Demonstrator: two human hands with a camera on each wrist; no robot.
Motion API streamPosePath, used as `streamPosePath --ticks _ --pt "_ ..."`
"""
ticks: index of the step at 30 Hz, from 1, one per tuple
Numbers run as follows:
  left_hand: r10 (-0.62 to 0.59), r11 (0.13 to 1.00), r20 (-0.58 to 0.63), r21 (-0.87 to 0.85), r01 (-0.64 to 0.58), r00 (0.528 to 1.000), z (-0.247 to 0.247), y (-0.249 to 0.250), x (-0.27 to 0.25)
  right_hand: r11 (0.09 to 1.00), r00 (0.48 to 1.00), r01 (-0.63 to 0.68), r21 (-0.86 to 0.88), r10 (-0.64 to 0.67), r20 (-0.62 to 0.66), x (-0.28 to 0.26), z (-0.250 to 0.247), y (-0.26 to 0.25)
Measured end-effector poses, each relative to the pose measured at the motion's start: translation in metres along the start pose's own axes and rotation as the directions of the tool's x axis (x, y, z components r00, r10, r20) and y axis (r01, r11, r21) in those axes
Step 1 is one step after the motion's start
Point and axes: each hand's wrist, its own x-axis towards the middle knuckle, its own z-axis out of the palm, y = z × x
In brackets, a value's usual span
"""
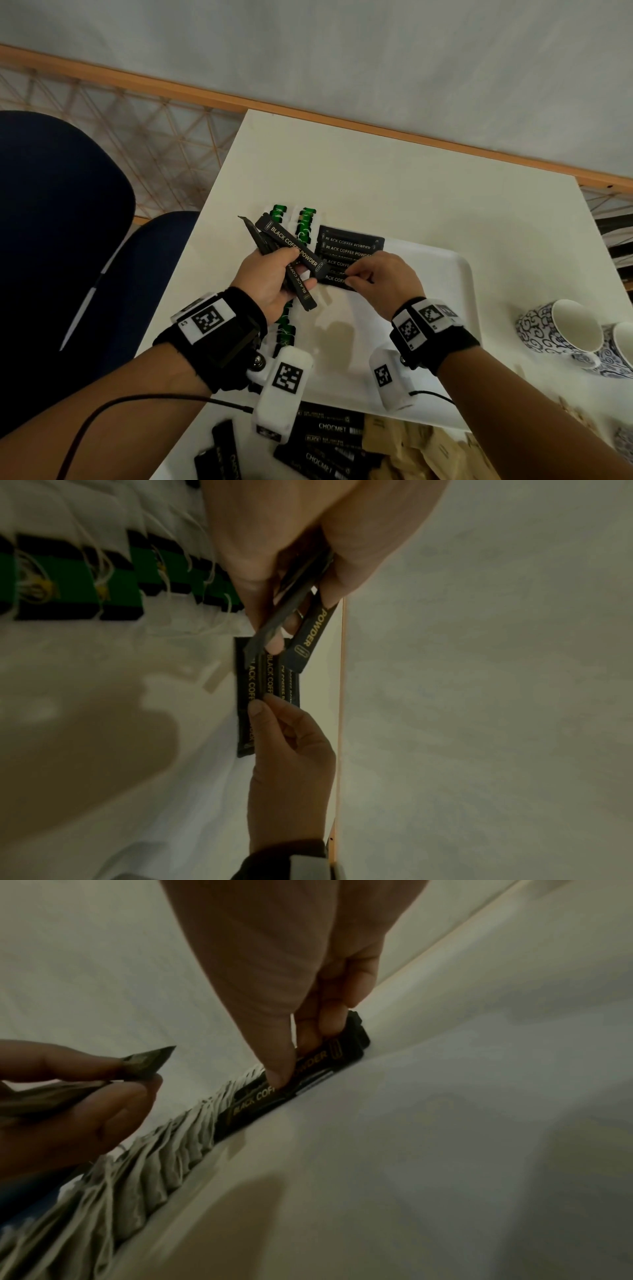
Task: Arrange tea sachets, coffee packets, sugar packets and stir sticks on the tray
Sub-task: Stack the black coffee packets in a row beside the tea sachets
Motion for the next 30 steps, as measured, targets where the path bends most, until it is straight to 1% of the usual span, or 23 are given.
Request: streamPosePath --ticks 2,6,7,10,14,17,19,21,24,27,30 --pt "-0.004 1.000 -0.005 0.006 0.004 1.000 0.000 -0.001 0.000 1.000 1.000 0.008 0.020 -0.008 -0.013 0.000 -0.001 0.001" --pt "-0.020 1.000 0.004 0.010 0.020 1.000 0.003 -0.004 -0.001 0.985 0.994 0.031 0.171 -0.012 -0.109 -0.004 -0.007 -0.006" --pt "-0.024 1.000 0.009 0.011 0.024 1.000 0.004 -0.005 -0.002 0.976 0.995 0.021 0.217 0.001 -0.103 -0.005 -0.010 -0.011" --pt "-0.036 0.999 0.055 0.030 0.034 0.998 0.007 -0.009 -0.004 0.920 0.999 -0.026 0.390 0.034 -0.013 -0.009 -0.019 -0.029" --pt "-0.061 0.996 0.142 0.080 0.050 0.988 0.013 -0.012 -0.012 0.870 0.999 0.002 0.493 -0.029 0.046 -0.011 -0.022 -0.040" --pt "-0.068 0.997 0.114 0.050 0.063 0.991 0.016 -0.008 -0.015 0.849 0.999 -0.052 0.526 0.050 0.020 -0.012 -0.025 -0.033" --pt "-0.081 0.997 0.077 -0.010 0.082 0.994 0.014 -0.003 -0.015 0.878 0.995 -0.080 0.473 0.100 -0.016 -0.014 -0.027 -0.023" --pt "-0.076 0.995 0.057 -0.058 0.079 0.995 0.008 0.002 -0.014 0.932 0.992 -0.107 0.345 0.123 -0.026 -0.018 -0.028 -0.011" --pt "-0.031 0.995 0.023 -0.097 0.033 0.999 0.003 0.005 -0.013 0.980 0.994 -0.106 0.171 0.102 0.032 -0.025 -0.023 0.002" --pt "0.006 0.996 0.003 -0.084 -0.006 1.000 0.003 0.007 -0.013 0.989 0.992 -0.082 0.125 0.070 0.100 -0.030 -0.017 0.005" --pt "0.018 0.998 0.014 -0.061 -0.017 1.000 0.003 0.006 -0.013 0.996 0.994 -0.055 0.068 0.048 0.103 -0.026 -0.011 0.005"
